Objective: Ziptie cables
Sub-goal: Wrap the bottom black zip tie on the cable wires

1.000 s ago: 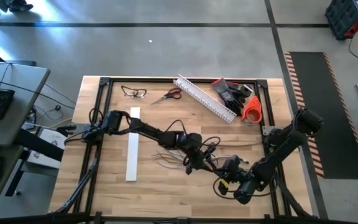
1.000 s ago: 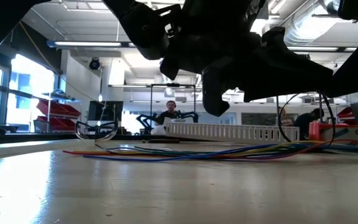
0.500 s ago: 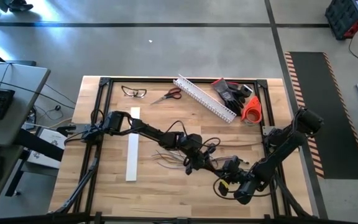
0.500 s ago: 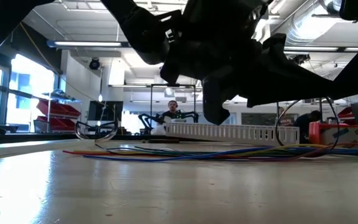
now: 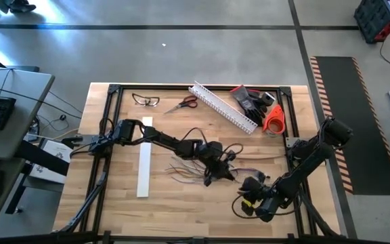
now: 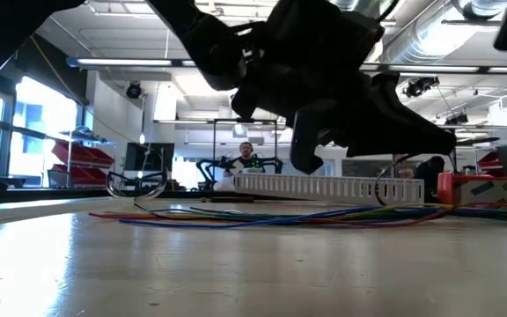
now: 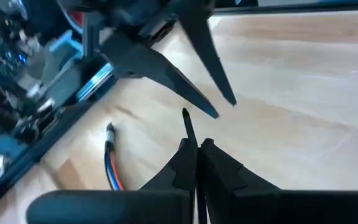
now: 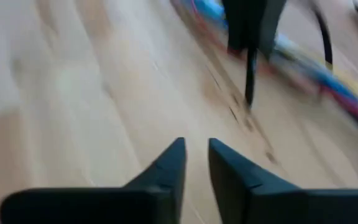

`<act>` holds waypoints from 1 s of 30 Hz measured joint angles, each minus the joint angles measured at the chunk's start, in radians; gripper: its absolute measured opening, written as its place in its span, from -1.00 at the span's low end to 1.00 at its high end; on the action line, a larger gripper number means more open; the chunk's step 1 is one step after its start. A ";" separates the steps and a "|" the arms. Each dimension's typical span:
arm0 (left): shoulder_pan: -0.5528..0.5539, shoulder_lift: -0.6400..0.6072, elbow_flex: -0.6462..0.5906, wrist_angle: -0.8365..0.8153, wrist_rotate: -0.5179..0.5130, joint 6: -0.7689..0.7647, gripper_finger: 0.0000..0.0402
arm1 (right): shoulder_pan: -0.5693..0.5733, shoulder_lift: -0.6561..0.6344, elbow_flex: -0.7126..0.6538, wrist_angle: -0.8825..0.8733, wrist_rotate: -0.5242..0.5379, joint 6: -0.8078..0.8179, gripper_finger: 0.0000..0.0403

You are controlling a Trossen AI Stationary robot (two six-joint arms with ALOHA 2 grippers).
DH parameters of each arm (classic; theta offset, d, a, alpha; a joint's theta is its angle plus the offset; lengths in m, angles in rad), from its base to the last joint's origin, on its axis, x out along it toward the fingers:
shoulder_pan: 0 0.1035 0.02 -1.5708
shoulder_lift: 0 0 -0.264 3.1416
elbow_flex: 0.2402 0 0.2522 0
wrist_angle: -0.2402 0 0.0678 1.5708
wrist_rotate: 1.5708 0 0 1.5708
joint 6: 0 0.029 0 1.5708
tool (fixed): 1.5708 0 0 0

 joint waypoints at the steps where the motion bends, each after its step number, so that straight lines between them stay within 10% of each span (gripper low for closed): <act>1: 0.003 0.000 0.014 -0.026 0.001 0.000 -1.00 | 0.000 0.000 0.000 -0.033 -0.021 0.013 -0.62; 11: 0.010 0.000 0.121 -0.242 0.010 0.000 -1.00 | -0.033 0.000 0.000 -0.135 -0.002 -0.082 -0.02; 30: 0.012 -0.002 0.126 -0.272 0.014 -0.002 -1.00 | -0.121 0.000 0.160 -0.245 0.005 -0.389 -0.42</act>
